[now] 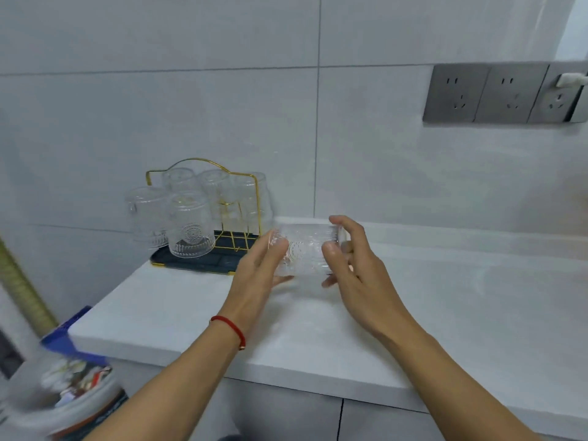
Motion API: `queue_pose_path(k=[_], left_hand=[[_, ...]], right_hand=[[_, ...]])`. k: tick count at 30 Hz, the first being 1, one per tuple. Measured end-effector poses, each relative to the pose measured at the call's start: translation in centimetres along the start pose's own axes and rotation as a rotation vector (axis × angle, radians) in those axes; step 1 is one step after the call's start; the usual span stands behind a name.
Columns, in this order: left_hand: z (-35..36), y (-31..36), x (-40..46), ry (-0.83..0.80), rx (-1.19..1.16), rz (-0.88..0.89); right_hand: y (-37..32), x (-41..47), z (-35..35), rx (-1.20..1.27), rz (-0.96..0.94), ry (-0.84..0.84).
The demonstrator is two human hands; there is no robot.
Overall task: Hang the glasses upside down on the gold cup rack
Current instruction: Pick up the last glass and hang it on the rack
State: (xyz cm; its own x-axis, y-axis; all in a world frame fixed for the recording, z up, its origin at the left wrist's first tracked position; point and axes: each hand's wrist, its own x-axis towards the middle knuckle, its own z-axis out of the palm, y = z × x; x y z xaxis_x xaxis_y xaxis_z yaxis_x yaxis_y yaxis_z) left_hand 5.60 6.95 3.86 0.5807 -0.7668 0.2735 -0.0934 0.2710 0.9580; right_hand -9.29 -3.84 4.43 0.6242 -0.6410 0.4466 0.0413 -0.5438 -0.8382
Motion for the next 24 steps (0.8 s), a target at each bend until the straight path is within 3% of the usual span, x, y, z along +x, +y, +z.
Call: queue_pose_path(k=[3, 5, 6, 10, 14, 24], left_hand=[[-4.3, -1.2, -0.5, 0.191, 0.679, 0.134], [-5.7, -2.5, -0.8, 0.175, 1.098, 0.169], [-5.9, -3.1, -0.9, 0.132, 1.190, 0.160], [-5.7, -4.2, -0.3, 0.045, 1.329, 0.139], [-5.7, -4.4, -0.3, 0.050, 1.323, 0.126], [-5.8, -4.3, -0.5, 0.047, 1.303, 0.131]], right_hand=[[-2.6, 2.1, 1.6, -0.081, -0.082, 0.051], [-4.8, 4.2, 2.3, -0.125, -0.137, 0.101], [-5.8, 5.3, 2.7, -0.152, -0.164, 0.118], [-9.1, 9.1, 4.8, -0.309, -0.268, 0.125], [-9.9, 11.9, 7.0, -0.421, -0.294, 0.026], [-7.8, 14.0, 11.8, -0.560, -0.292, -0.039]])
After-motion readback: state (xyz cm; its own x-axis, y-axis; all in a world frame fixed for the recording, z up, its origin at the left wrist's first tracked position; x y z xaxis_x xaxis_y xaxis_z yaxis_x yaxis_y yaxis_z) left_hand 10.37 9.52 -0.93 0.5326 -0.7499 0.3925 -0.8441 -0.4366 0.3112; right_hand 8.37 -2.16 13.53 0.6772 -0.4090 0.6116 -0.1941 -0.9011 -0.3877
